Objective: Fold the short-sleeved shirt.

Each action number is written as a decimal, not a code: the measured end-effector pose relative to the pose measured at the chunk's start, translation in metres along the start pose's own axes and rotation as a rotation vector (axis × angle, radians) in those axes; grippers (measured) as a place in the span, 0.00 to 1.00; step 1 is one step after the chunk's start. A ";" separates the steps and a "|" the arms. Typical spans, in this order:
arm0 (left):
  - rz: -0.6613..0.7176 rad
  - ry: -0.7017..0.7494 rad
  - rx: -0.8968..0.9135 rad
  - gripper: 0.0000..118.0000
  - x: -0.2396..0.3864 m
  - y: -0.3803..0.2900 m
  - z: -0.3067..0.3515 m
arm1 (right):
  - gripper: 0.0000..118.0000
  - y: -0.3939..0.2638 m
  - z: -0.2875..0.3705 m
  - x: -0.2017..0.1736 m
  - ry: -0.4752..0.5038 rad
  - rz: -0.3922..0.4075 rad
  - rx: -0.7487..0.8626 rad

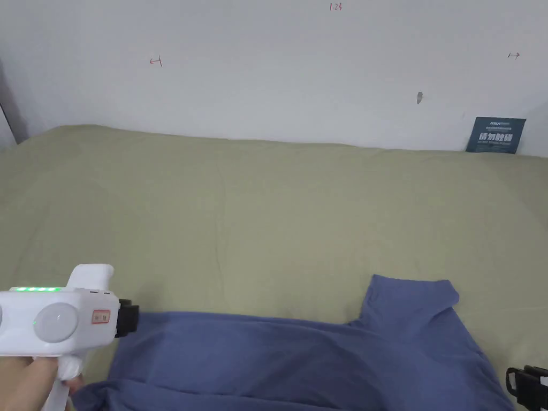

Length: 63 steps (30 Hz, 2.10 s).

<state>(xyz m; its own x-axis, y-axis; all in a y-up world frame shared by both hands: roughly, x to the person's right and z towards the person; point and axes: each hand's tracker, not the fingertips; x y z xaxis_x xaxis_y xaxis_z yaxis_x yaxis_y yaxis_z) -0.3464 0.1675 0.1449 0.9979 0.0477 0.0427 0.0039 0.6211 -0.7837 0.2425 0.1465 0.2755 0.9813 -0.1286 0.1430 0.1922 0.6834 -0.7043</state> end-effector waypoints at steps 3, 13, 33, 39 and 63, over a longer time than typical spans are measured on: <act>-0.010 0.035 -0.106 0.99 -0.001 0.007 -0.046 | 0.00 0.008 -0.020 -0.002 -0.015 0.014 -0.021; -0.063 0.069 -0.126 0.17 0.019 -0.003 -0.072 | 0.00 0.025 -0.065 -0.001 -0.041 0.080 -0.086; -0.073 0.020 -0.076 0.03 0.020 -0.001 -0.045 | 0.00 0.047 -0.095 0.002 -0.062 0.096 -0.107; -0.056 -0.022 0.003 0.03 0.011 -0.005 0.021 | 0.00 0.054 -0.019 -0.003 -0.016 0.082 -0.006; -0.067 -0.105 0.076 0.03 -0.021 -0.193 0.132 | 0.00 -0.131 0.098 0.028 0.062 0.065 -0.030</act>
<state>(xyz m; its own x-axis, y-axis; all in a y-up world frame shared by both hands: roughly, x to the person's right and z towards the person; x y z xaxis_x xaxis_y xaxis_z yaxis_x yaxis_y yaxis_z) -0.3762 0.1495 0.3771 0.9834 0.0836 0.1613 0.0613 0.6832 -0.7276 0.2437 0.1239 0.4405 0.9901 -0.1297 0.0539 0.1276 0.6699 -0.7314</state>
